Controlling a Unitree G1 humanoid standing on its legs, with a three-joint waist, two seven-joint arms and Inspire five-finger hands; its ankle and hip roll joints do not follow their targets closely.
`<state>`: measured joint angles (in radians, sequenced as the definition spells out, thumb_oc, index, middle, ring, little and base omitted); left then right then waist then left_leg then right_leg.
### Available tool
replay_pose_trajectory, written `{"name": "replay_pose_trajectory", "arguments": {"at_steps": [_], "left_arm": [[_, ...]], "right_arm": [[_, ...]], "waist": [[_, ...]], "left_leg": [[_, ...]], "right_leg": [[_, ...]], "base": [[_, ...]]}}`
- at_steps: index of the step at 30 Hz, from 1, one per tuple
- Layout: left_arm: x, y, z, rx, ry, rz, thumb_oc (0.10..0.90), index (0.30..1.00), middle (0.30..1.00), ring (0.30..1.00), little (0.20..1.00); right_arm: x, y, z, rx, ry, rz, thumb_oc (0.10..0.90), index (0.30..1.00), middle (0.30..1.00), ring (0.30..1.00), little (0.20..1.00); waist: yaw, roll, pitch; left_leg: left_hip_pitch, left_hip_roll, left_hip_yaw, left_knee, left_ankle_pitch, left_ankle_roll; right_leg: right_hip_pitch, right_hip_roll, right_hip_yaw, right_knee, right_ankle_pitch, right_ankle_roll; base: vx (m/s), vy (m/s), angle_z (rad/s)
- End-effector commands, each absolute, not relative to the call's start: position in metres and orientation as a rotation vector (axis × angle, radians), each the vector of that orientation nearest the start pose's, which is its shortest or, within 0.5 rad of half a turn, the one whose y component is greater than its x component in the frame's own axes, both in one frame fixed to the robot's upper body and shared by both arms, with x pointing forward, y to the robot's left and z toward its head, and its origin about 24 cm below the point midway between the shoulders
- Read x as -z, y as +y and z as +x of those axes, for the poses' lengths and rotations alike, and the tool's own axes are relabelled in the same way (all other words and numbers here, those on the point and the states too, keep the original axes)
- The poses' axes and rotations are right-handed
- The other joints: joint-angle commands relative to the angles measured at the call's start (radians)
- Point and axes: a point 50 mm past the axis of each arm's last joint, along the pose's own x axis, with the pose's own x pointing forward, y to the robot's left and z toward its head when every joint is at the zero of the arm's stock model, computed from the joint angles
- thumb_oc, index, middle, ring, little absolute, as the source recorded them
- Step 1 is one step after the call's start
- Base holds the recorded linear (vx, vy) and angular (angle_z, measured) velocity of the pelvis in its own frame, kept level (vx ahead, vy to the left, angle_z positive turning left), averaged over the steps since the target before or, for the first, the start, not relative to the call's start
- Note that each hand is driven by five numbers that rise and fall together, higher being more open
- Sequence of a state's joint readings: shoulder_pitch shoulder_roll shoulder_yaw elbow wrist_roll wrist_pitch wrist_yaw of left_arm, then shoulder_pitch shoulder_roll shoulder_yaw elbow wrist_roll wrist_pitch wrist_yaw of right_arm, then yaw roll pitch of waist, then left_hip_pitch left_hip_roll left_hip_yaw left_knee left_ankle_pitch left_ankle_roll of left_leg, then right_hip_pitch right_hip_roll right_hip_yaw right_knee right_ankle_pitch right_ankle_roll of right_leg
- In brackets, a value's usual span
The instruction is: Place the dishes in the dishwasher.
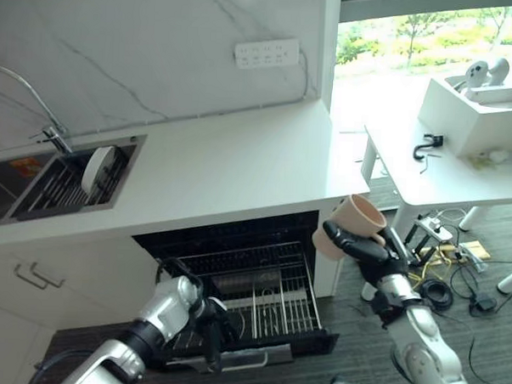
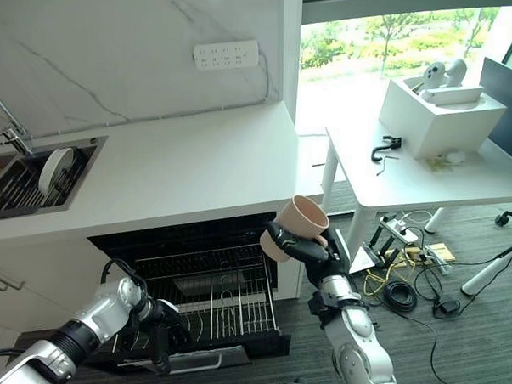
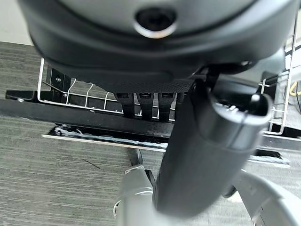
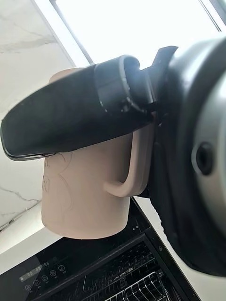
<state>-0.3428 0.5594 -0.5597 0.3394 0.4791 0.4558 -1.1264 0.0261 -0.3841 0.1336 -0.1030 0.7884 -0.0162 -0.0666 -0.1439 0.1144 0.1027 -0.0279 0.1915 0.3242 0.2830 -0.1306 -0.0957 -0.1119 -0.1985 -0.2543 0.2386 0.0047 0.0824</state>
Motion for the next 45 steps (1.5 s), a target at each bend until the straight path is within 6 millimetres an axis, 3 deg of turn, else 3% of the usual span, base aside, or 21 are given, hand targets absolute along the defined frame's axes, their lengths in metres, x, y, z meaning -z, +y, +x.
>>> {"name": "replay_pose_trajectory", "arguments": {"at_steps": [1, 8, 15, 22, 23, 24, 25, 28, 35, 39, 45], "left_arm": [[0.041, 0.183, 0.172, 1.709, 1.458, 0.493, 0.8, 0.9, 0.9, 0.9, 0.9], [0.032, 0.158, 0.153, 1.853, 1.353, 0.431, 0.8, 0.9, 0.9, 0.9, 0.9], [0.023, 0.172, 0.164, 1.721, 1.34, 0.385, 0.8, 0.9, 0.9, 0.9, 0.9], [0.008, 0.194, 0.208, 1.175, 0.965, 0.409, 0.8, 0.9, 0.9, 0.9, 0.9], [0.008, 0.194, 0.208, 1.175, 0.965, 0.409, 0.8, 0.9, 0.9, 0.9, 0.9], [-0.007, 0.206, 0.229, 0.869, 0.73, 0.391, 0.8, 0.9, 0.9, 0.9, 0.9], [-0.013, 0.214, 0.236, 0.759, 0.649, 0.367, 0.8, 0.9, 0.9, 0.9, 0.9], [-0.015, 0.234, 0.236, 0.629, 0.577, 0.417, 0.8, 0.9, 0.9, 0.9, 0.9], [-0.007, 0.24, 0.229, 0.404, 0.451, 0.388, 0.8, 0.9, 0.9, 0.9, 0.9], [-0.052, 0.224, 0.245, 0.378, 0.135, 0.135, 0.8, 0.9, 0.9, 0.9, 0.9], [-0.093, 0.224, 0.253, 0.291, -0.122, 0.07, 0.8, 0.9, 0.9, 0.9, 0.9]], "right_arm": [[-0.137, -0.176, 0.263, -0.213, -0.341, 0.439, 0.4, 0.3, 0.3, 0.3, 0.3], [-0.128, -0.178, 0.259, -0.198, -0.325, 0.434, 0.4, 0.3, 0.3, 0.3, 0.3], [-0.122, -0.179, 0.258, -0.189, -0.301, 0.424, 0.4, 0.3, 0.3, 0.3, 0.3], [-0.111, -0.185, 0.255, -0.162, -0.254, 0.385, 0.4, 0.3, 0.3, 0.3, 0.3], [-0.111, -0.185, 0.255, -0.162, -0.254, 0.385, 0.4, 0.3, 0.3, 0.3, 0.3], [-0.105, -0.19, 0.253, -0.142, -0.228, 0.347, 0.4, 0.3, 0.3, 0.3, 0.3], [-0.103, -0.192, 0.252, -0.134, -0.219, 0.331, 0.4, 0.3, 0.3, 0.3, 0.3], [-0.094, -0.2, 0.249, -0.104, -0.182, 0.288, 0.4, 0.3, 0.3, 0.3, 0.3], [-0.079, -0.205, 0.251, -0.082, -0.049, 0.153, 0.4, 0.3, 0.3, 0.3, 0.3], [-0.092, -0.212, 0.257, -0.037, -0.121, 0.074, 0.4, 0.3, 0.3, 0.3, 0.3], [-0.097, -0.216, 0.261, 0.009, -0.152, 0.07, 0.4, 0.3, 0.3, 0.3, 0.3]], "waist": [[0.017, -0.004, -0.003], [0.037, -0.012, -0.001], [0.057, -0.02, -0.009], [0.087, -0.027, -0.017], [0.087, -0.027, -0.017], [0.102, -0.03, -0.012], [0.11, -0.032, -0.012], [0.129, -0.041, -0.012], [0.147, -0.062, 0.007], [0.163, -0.085, 0.048], [0.175, -0.095, 0.047]], "left_leg": [[-0.002, -0.007, 0.03, 0.017, -0.087, 0.027], [-0.01, -0.01, 0.01, 0.017, -0.087, 0.027], [-0.019, -0.017, -0.008, 0.017, -0.082, 0.027], [-0.037, -0.029, -0.033, 0.017, -0.067, 0.029], [-0.037, -0.029, -0.033, 0.017, -0.067, 0.029], [-0.034, -0.032, -0.037, 0.017, -0.067, 0.028], [-0.036, -0.032, -0.037, 0.017, -0.065, 0.029], [-0.046, -0.034, -0.041, 0.017, -0.055, 0.031], [-0.061, -0.042, -0.057, 0.017, -0.046, 0.036], [-0.093, -0.053, -0.076, 0.017, -0.048, 0.04], [-0.083, -0.056, -0.081, 0.017, -0.059, 0.04]], "right_leg": [[0.042, -0.018, -0.017, 0.061, -0.184, 0.086], [0.054, -0.02, -0.029, 0.061, -0.192, 0.083], [0.056, -0.021, -0.033, 0.061, -0.19, 0.081], [0.051, -0.029, -0.042, 0.061, -0.177, 0.081], [0.051, -0.029, -0.042, 0.061, -0.177, 0.081], [0.059, -0.036, -0.049, 0.061, -0.179, 0.084], [0.06, -0.039, -0.054, 0.061, -0.178, 0.084], [0.056, -0.048, -0.064, 0.061, -0.167, 0.08], [0.048, -0.053, -0.077, 0.061, -0.159, 0.071], [0.018, -0.055, -0.083, 0.061, -0.152, 0.07], [0.031, -0.062, -0.099, 0.061, -0.156, 0.075]], "base": [[0.0, 0.0, 0.0], [0.0, -0.008, 0.06], [0.02, -0.006, 0.07], [0.02, 0.02, 0.09], [0.01, 0.03, 0.12], [0.02, 0.034, 0.13], [0.01, 0.039, 0.11], [0.03, 0.019, 0.17], [0.1, -0.001, 0.06], [-0.04, -0.042, 0.04], [-0.02, -0.031, 0.07]]}}
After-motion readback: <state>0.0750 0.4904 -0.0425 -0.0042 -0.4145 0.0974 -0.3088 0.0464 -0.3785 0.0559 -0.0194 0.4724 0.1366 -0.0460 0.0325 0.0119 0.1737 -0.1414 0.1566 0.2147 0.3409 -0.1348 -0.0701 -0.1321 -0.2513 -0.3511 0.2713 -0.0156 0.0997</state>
